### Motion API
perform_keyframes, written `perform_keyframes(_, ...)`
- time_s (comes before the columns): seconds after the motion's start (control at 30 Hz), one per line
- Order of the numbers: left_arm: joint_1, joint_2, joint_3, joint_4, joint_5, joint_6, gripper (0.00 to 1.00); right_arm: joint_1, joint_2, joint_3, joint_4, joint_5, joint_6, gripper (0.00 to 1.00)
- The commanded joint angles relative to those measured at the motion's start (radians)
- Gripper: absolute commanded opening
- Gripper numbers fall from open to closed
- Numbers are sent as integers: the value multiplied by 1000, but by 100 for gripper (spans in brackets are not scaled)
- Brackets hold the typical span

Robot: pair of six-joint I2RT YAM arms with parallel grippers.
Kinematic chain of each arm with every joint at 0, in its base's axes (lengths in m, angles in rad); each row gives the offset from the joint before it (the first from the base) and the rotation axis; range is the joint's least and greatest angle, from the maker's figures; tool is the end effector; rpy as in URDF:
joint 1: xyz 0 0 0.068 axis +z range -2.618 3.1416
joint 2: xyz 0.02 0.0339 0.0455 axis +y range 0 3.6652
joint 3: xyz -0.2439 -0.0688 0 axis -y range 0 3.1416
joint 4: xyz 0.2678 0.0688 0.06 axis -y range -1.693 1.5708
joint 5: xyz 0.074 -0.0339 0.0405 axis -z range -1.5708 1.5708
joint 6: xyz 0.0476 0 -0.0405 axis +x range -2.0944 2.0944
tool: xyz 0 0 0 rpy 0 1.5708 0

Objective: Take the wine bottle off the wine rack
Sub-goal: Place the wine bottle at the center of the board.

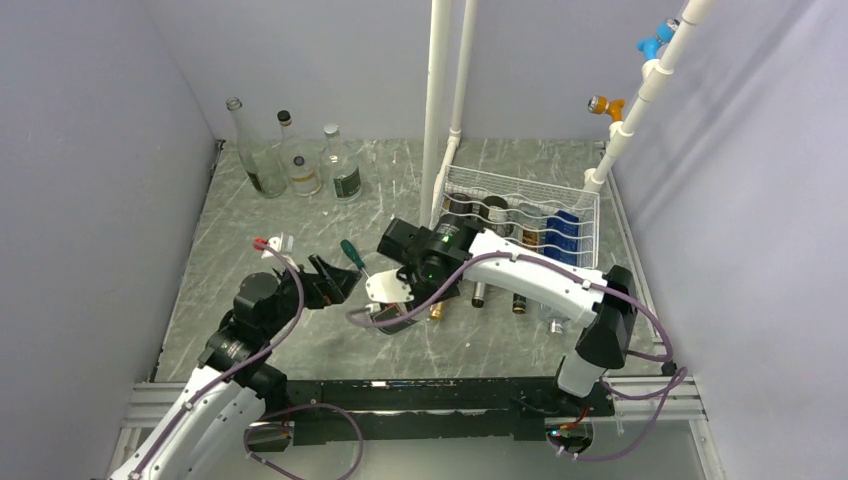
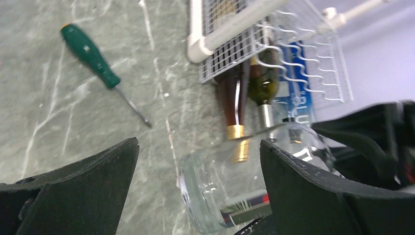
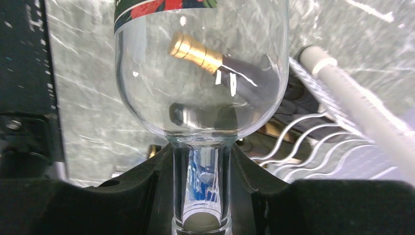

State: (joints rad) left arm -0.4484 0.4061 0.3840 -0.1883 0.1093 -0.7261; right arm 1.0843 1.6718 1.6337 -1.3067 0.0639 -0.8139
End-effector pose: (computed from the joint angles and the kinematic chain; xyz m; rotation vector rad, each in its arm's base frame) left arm 0.1632 -0.0843 0.2386 -0.1776 1.8714 -0.9273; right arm 0.1624 0.3006 0.2875 -2.3584 1.7027 -0.0476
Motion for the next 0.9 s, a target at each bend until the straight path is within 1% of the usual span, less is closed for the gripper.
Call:
perform_keyframes(0.0,-3,70,77,-106,-105,-115,99,62,-8,60,106,168,-174,0)
perform_keyframes(0.07,-3,95,97,-141,-107,-133,99,83,5,51,116,219,-222,0)
perform_keyframes(0.1,-3,109,101,-152,-135,-141,99,93,11,47,119,241,-245,0)
perform_keyframes(0.17,-3,122,103,-166,-145,-153,99,108,21,47,129,285,-280,0)
perform_keyframes(0.33,-3,143,96,-184,-157,-190,97,140,23,36,158,360,-370,0)
perform_keyframes(0.67,-3,172,112,-234,-200,-217,96,205,54,-55,238,585,-473,0)
perform_keyframes(0.87,-3,155,100,-237,-212,-214,96,220,82,-62,228,636,-476,13)
